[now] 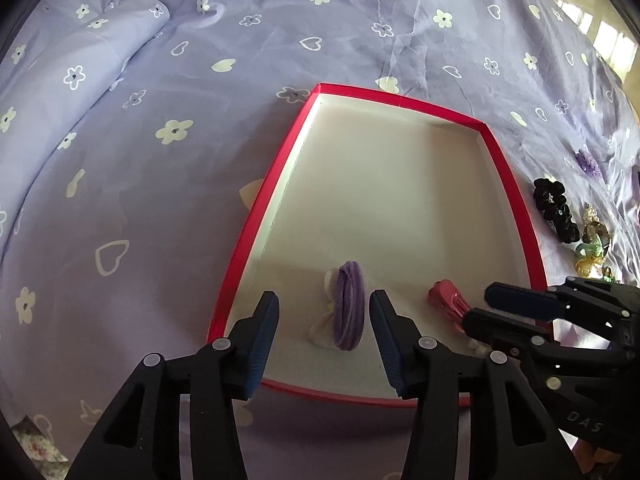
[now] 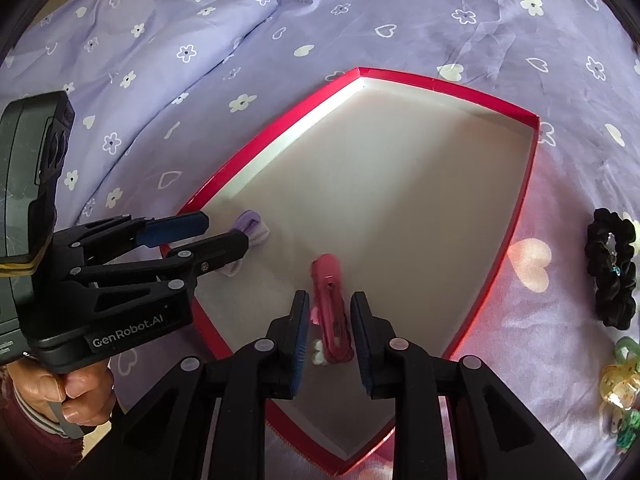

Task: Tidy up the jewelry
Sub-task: 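Open both tools to drop the clips into the box, then move both open tools back to the jewelry cluster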

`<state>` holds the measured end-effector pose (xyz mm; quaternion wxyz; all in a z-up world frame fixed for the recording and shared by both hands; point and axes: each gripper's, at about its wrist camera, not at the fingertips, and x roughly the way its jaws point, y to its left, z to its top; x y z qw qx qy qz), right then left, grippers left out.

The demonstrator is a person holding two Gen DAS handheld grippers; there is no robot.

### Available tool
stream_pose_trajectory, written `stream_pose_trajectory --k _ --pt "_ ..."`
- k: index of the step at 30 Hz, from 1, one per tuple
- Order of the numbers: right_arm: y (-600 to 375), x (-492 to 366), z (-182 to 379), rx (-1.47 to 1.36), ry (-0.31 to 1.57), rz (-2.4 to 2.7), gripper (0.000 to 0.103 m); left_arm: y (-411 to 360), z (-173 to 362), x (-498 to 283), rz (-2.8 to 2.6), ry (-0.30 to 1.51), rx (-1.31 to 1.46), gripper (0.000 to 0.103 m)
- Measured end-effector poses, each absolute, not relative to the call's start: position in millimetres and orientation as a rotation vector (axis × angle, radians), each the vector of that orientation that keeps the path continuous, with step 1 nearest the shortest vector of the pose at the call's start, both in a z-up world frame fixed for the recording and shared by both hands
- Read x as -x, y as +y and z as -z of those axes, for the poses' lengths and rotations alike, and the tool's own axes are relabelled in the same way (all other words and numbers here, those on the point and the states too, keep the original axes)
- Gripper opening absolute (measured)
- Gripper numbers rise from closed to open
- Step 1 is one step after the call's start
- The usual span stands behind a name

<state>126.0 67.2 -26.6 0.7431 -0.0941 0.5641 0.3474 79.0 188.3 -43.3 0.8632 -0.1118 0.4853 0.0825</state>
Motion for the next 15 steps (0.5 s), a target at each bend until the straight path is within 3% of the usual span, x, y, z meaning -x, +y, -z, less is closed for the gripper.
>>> stream_pose_trajectory --k 2,15 --pt "64 -125 21 0.196 1.227 -0.762 0.034 189 40 -76 -0.175 1.014 0.237 0.048" --pt "16 -119 -18 0.081 1.146 -0.727 0.034 168 4 -64 -0.148 0.961 0.222 0.054"
